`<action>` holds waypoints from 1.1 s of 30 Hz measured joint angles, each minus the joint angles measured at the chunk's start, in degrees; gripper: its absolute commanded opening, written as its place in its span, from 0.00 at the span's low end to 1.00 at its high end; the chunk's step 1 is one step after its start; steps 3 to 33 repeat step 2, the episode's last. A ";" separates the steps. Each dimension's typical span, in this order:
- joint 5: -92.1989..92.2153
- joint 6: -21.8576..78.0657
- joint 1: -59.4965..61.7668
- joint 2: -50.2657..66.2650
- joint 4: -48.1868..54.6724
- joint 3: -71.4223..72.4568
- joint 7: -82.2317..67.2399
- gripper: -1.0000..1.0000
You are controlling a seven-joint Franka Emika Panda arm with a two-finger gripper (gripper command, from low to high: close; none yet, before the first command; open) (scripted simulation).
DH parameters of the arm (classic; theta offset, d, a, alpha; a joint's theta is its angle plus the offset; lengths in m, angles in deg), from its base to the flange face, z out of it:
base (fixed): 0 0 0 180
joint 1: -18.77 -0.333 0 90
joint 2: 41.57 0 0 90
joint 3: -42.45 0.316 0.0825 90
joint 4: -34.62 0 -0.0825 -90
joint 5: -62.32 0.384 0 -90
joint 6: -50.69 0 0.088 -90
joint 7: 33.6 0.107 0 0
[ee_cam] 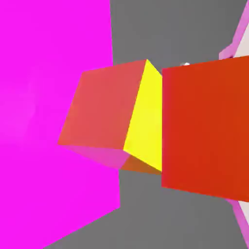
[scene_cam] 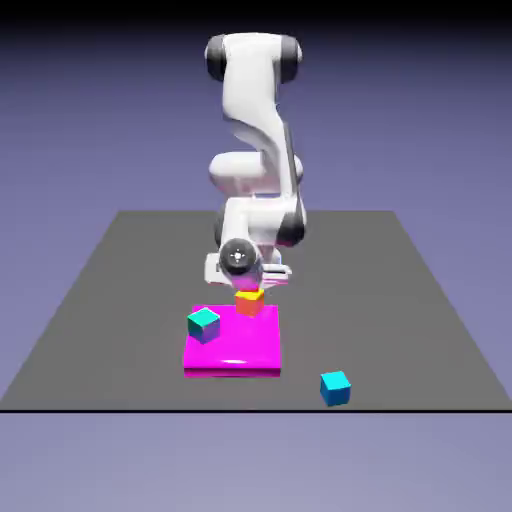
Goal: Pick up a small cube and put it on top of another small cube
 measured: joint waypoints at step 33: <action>-0.15 0.00 0.00 0.00 0.00 0.00 0.03 1.00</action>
